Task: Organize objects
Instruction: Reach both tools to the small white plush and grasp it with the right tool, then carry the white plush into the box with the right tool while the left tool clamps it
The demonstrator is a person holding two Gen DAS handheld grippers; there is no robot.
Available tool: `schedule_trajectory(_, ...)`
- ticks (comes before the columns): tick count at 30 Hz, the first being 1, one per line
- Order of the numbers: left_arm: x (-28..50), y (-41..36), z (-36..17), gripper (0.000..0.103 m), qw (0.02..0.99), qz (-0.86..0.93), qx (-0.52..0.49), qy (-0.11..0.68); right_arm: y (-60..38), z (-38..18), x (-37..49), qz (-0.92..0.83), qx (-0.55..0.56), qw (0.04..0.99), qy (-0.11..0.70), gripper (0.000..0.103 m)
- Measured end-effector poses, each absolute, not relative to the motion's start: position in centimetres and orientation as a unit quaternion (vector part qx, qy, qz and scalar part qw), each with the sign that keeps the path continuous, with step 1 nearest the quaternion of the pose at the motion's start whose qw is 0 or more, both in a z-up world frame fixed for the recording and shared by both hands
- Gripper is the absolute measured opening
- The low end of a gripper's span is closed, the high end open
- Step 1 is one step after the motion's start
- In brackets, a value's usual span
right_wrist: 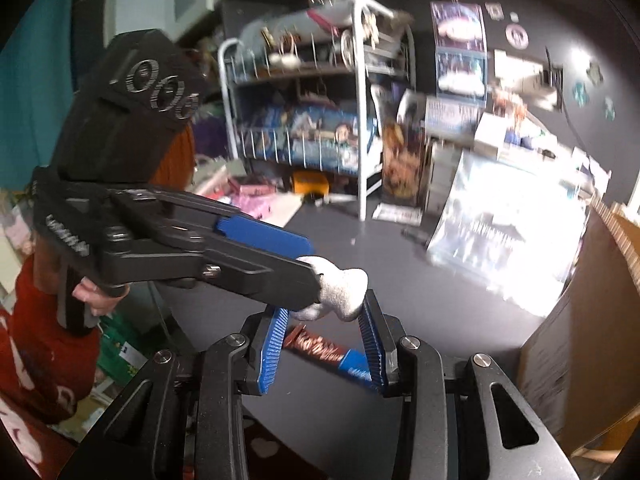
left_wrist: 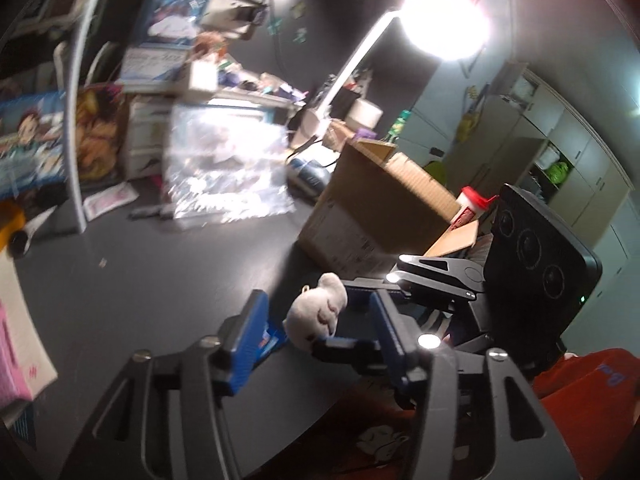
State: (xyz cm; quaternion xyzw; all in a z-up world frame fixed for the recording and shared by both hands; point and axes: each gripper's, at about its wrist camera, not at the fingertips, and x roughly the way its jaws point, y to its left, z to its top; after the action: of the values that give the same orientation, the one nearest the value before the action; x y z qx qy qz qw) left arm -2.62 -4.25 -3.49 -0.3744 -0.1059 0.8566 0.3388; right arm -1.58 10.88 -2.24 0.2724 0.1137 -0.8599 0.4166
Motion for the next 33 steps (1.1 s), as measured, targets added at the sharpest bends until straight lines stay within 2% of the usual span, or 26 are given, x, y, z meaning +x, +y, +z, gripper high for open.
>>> schedule_trajectory(2, -3.2, -3.2, -2.4, 0.034, 0.345, 0.856, -0.372, -0.096, 11.7, -1.1, -1.7, -0.864, 0.258, 0.415, 0.123, 0.032)
schedule_trajectory(8, -5.9, 0.6, 1.0, 0.025, 0.367, 0.854, -0.362, -0.071, 15.3, 2.1, -3.0, -0.877, 0.237, 0.396, 0.13, 0.032)
schedule_trajectory(16, -10.4, 8.4, 3.6, 0.025, 0.415, 0.833, -0.363, -0.036, 22.4, 4.7, -5.8, -0.899, 0.251, 0.34, 0.117, 0.032)
schedule_trajectory(27, -15.1, 17.3, 3.1, 0.025, 0.451, 0.801, -0.394, -0.007, 29.7, 4.5, -9.2, -0.908, 0.3, 0.277, 0.096, 0.033)
schedule_trajectory(28, -15.3, 17.7, 3.1, 0.027, 0.451, 0.8, -0.395, -0.004, 30.1, 4.4, -9.4, -0.909, 0.302, 0.27, 0.097, 0.034)
schedule_trajectory(30, -15.4, 18.0, 3.1, 0.047, 0.448, 0.803, -0.394, -0.002, 30.6, 4.3, -9.7, -0.913, 0.304, 0.255, 0.098, 0.041)
schedule_trajectory(31, -15.5, 17.9, 3.3, 0.064, 0.443, 0.807, -0.389, -0.004, 30.9, 4.2, -9.8, -0.914, 0.305, 0.248, 0.097, 0.05)
schedule_trajectory(32, -15.4, 17.8, 3.4, 0.069, 0.441, 0.811, -0.385, -0.005, 31.3, 4.1, -9.9, -0.916, 0.305, 0.244, 0.095, 0.054)
schedule_trajectory(33, -15.4, 17.5, 3.6, 0.069, 0.44, 0.813, -0.381, -0.006, 31.5, 4.1, -9.9, -0.916, 0.305, 0.243, 0.093, 0.054)
